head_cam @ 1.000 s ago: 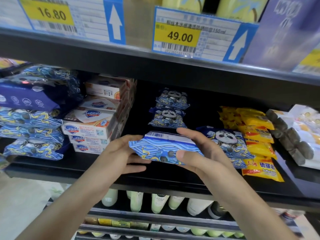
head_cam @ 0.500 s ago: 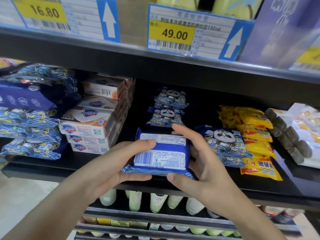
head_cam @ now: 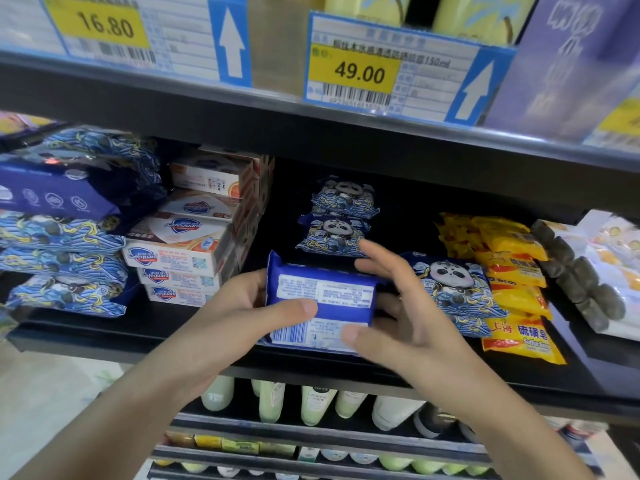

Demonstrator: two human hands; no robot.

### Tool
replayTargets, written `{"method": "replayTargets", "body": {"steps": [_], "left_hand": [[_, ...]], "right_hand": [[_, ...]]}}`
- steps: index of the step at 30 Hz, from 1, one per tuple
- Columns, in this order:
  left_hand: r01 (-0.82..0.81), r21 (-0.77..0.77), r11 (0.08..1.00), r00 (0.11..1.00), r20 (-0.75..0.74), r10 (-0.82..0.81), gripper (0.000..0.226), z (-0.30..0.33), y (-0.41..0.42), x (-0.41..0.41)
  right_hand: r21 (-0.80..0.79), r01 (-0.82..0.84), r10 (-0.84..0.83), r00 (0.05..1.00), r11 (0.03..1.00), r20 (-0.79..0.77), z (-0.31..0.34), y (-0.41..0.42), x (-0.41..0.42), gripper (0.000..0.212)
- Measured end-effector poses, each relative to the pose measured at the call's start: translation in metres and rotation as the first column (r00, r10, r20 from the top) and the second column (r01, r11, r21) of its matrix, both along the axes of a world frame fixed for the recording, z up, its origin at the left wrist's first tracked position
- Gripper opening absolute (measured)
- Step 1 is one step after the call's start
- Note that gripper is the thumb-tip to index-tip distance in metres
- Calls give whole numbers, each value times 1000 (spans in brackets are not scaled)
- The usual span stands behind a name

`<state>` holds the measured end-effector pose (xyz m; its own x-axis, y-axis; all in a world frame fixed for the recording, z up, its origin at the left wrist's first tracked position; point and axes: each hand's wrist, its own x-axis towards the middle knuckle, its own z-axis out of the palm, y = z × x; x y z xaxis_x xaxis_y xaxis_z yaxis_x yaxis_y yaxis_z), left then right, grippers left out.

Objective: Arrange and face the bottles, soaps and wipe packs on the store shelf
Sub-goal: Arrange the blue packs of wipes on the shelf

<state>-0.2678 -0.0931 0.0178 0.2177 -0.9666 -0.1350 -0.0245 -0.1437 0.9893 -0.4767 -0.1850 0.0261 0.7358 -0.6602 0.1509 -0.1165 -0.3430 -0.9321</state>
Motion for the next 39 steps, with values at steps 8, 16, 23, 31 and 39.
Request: {"method": "replayTargets", "body": {"steps": [8, 16, 23, 31, 39], "left_hand": [[29, -166, 986, 998, 53, -21, 49, -10, 3, 8], [22, -284, 959, 987, 157, 24, 49, -17, 3, 10], [30, -297, 954, 984, 176, 24, 53, -19, 6, 8], [-45, -228, 973, 993, 99, 69, 77, -31, 4, 6], [-217, -26, 976, 948, -242, 205, 29, -30, -5, 4]], "right_hand": [[228, 59, -57, 998, 972, -12, 3, -10, 4, 52], [377, 22, 16, 995, 926, -98, -1, -22, 8, 53], [431, 22, 4, 998, 902, -58, -1, -17, 8, 41], [454, 89, -117, 993, 887, 34, -6, -14, 6, 56], [326, 83, -111, 992, 942, 66, -4, -8, 0, 55]]}}
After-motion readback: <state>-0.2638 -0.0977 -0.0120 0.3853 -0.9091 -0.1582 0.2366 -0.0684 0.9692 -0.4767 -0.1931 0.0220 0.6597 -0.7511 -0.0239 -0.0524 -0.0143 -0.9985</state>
